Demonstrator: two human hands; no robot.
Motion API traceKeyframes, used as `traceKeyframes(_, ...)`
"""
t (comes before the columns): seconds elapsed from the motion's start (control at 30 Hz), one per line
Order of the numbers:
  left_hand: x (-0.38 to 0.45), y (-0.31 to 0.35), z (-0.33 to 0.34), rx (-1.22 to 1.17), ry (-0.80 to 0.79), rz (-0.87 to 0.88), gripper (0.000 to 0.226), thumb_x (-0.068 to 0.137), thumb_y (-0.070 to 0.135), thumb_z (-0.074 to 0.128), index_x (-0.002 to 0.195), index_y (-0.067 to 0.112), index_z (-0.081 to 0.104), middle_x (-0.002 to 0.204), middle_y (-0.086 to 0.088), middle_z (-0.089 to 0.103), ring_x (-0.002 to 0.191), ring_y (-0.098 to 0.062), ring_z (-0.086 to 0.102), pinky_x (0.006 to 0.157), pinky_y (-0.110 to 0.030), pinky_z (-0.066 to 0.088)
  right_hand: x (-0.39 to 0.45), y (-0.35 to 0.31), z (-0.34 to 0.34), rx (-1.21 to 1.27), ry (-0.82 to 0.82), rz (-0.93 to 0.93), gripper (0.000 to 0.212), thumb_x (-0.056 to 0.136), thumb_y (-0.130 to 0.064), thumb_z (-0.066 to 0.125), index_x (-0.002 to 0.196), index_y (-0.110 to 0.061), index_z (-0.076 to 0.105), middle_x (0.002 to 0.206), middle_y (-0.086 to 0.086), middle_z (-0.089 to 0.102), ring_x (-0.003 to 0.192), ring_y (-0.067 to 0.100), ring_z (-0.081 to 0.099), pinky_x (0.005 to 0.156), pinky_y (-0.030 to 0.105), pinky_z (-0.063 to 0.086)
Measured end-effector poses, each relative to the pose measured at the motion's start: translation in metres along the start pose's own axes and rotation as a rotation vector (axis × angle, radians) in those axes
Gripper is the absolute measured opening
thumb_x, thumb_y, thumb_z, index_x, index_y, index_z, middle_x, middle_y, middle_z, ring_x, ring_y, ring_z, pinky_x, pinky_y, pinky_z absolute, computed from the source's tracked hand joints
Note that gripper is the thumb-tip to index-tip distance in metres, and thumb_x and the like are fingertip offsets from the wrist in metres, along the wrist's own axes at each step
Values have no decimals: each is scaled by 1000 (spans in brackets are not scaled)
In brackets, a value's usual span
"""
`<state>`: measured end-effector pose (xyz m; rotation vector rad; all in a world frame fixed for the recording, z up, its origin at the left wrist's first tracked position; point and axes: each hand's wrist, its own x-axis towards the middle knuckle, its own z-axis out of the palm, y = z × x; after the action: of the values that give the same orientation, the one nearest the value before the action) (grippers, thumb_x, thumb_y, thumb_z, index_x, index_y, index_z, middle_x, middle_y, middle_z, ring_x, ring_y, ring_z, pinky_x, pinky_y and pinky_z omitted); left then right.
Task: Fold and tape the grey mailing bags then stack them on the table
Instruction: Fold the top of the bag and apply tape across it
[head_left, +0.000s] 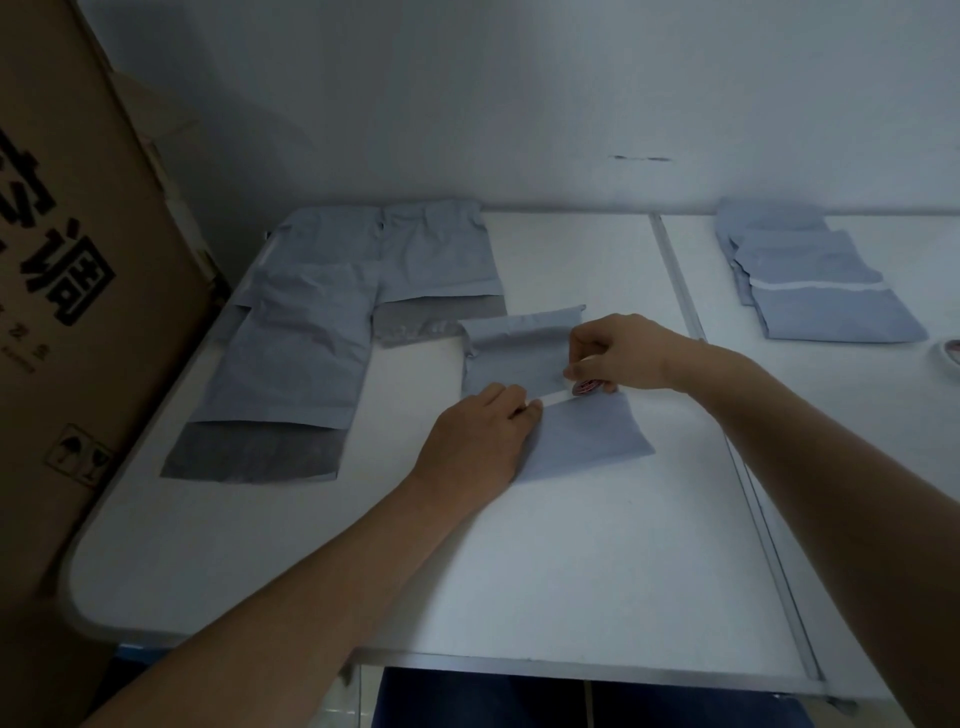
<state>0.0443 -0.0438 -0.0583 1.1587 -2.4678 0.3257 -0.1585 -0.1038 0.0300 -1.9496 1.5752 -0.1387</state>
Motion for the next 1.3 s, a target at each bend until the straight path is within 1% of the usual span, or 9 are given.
traceKeyframes(0.33,0,1,-2,15,-19,-10,39,74,14,74,113,11,68,90,-2,60,77,-20,56,52,-27,41,-4,-1,-3,-82,6,13,17,86,-26,68,74,-19,59,82,3,70,73,20,69,75,33,56)
traceKeyframes(0.43,0,2,-2,27,-18,-8,39,73,14,75,112,11,68,90,-2,60,77,-20,56,52,-27,40,-4,-1,-2,-108,19,15,19,85,-26,69,71,-21,58,79,1,68,71,18,66,74,33,55)
traceKeyframes(0.53,0,2,-1,23,-24,-5,40,74,12,73,113,10,67,90,-3,60,77,-21,55,52,-29,41,-4,-1,-2,-129,24,18,21,85,-27,69,68,-23,57,78,-2,64,75,18,63,74,32,54)
traceKeyframes(0.7,0,2,-1,21,-37,4,42,72,11,72,113,10,66,90,-4,59,76,-21,54,52,-30,41,-4,0,-1,-184,33,21,21,84,-27,69,69,-24,56,76,-4,58,68,11,54,60,25,42)
traceKeyframes(0.9,2,2,-6,59,-85,30,54,71,12,66,124,15,62,93,-3,59,77,-20,53,52,-27,34,-5,1,1,-216,52,18,18,83,-24,69,69,-23,57,81,-3,62,80,16,57,62,25,43)
traceKeyframes(1.1,6,0,-10,20,-190,34,60,65,11,74,124,16,63,95,-5,57,79,-22,53,54,-27,32,-5,6,2,-196,55,10,14,81,-27,70,71,-25,60,85,-1,67,86,18,62,76,35,51)
traceKeyframes(1.2,15,-1,-15,-72,-234,-12,49,81,9,67,128,19,60,97,-5,52,85,-22,50,56,-27,27,-5,12,2,-140,65,14,10,79,-30,71,76,-22,65,84,-2,69,85,16,63,75,32,51)
traceKeyframes(1.27,27,-1,-13,-174,-272,-41,35,92,10,56,126,17,61,100,-6,50,91,-21,47,58,-31,34,-5,15,2,-112,63,21,10,80,-31,71,77,-23,66,84,-4,69,84,14,62,71,27,49)
traceKeyframes(1.3,32,1,-12,-208,-277,-44,28,94,9,53,119,13,63,100,-6,50,92,-22,47,61,-34,40,-5,15,2,-106,60,25,11,80,-32,71,78,-23,66,85,-5,68,84,13,61,68,25,46)
